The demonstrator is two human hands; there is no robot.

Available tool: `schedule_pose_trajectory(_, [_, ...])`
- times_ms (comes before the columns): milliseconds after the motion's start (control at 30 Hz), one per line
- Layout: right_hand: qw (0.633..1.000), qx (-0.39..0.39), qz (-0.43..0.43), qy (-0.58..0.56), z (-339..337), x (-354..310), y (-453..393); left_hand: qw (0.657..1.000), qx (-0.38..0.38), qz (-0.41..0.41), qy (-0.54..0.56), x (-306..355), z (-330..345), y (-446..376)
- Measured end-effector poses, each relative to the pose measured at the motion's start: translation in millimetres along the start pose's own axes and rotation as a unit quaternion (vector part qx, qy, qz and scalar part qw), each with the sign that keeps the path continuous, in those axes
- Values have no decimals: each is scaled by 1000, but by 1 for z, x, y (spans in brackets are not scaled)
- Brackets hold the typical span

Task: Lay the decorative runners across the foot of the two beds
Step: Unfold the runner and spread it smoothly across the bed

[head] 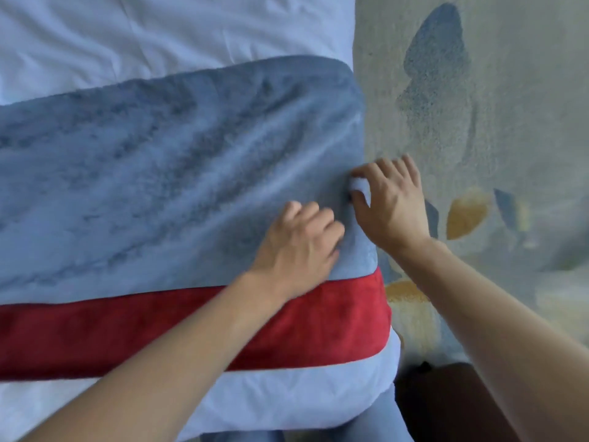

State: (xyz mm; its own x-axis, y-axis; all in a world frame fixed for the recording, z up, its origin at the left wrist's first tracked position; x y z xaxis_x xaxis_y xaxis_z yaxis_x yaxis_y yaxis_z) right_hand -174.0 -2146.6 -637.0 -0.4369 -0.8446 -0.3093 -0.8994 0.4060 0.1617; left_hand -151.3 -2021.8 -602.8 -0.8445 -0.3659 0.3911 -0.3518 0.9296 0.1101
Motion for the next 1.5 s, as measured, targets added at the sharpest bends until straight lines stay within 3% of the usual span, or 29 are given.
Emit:
schedule_pose_trajectory(100, [998,-42,45,1,21,19,64,997,-76,5,17,38,42,38])
schedule_pose_trajectory(233, [995,-31,89,-14,38,19,131,993,-114,23,9,67,72,71])
schedule_pose_trajectory(533, [980,52,187,-41,50,-2,218,988,-95,99,-65,95,85,112])
schedule_pose_trajectory(800, [991,3,132,-35,55,-13,287,991,-51,73,-98,106,91,138])
schedule_pose_trajectory(1000, [990,57,122,29,58,8,293,997,1,27,-76,131,105,135])
schedule_pose_trajectory(1167, [987,37,140,63,60,29,301,997,7,19,-78,151,118,129])
schedule_pose_trajectory(1367, [997,64,40,27,62,-15,288,992,30,-33,-120,104,90,169])
schedule_pose_trajectory(1500, [993,60,75,64,58,-8,286,993,37,-38,-110,89,89,172])
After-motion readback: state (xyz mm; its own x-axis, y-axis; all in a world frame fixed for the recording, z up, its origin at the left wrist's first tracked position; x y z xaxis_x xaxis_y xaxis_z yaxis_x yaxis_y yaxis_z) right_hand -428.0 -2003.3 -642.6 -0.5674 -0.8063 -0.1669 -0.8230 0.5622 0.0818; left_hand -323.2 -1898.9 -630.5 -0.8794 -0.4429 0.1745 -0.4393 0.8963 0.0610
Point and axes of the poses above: each hand's wrist, its own y-axis away from the middle knuckle, its own z-axis out of the palm, x = y × z, the point moved 8 cm from there along -y, towards the middle knuckle, and after that the axes turned 1 degree about y, right-handed, at the moved point
